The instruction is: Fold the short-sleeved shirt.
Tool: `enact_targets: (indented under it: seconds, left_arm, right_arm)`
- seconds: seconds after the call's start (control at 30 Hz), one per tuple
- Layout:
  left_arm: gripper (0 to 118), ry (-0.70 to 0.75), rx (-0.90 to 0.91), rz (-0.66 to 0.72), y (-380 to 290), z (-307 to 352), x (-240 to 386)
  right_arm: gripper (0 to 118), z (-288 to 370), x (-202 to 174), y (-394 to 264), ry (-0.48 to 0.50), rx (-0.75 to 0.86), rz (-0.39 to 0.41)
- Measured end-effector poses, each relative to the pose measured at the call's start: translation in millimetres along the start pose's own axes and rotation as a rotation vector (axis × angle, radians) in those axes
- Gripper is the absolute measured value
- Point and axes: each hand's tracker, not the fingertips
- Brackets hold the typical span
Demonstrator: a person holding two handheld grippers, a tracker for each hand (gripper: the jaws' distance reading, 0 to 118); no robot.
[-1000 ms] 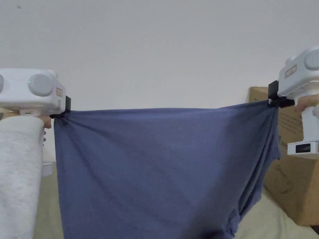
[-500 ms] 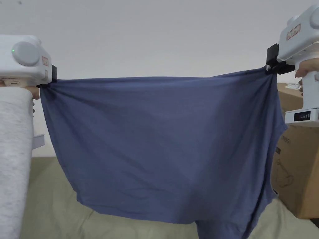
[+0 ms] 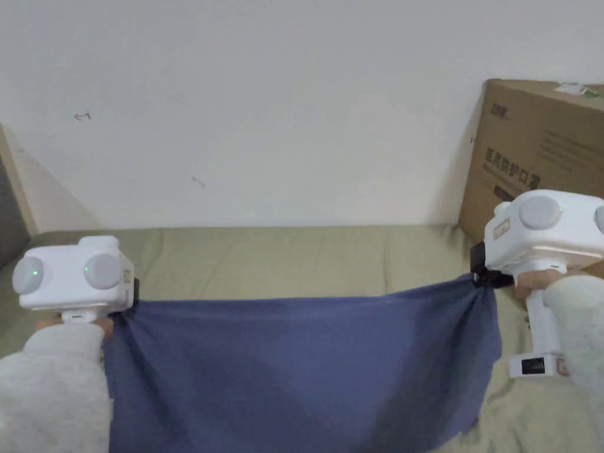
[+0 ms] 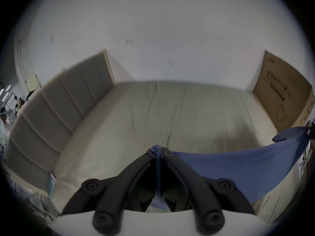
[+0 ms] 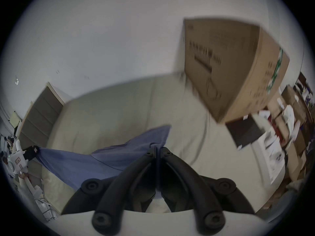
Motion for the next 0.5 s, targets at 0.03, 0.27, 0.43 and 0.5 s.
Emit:
enact_targets:
  seconds: [0.03, 0.27, 0.43, 0.5]
  left_arm:
    - [3, -0.008, -0.036, 0.011, -20.4, -11.5, 0.2]
    - [3, -0.036, -0.153, 0.018, -137.1, -18.6, -19.9]
    - [3, -0.071, -0.163, 0.068, -205.4, 41.2, -56.1]
    - [3, -0.064, -0.182, 0.027, -230.4, 64.2, -63.5]
  right_arm:
    - [3, -18.4, 4.4, -19.1, -0.008, -0.037, -0.002]
    - [3, -54.9, 47.1, -140.5, 0.004, -0.182, -0.04]
    - [3, -8.8, 81.3, -225.9, 0.022, -0.219, -0.062]
    - [3, 17.5, 82.7, -260.4, 0.025, -0.212, -0.062]
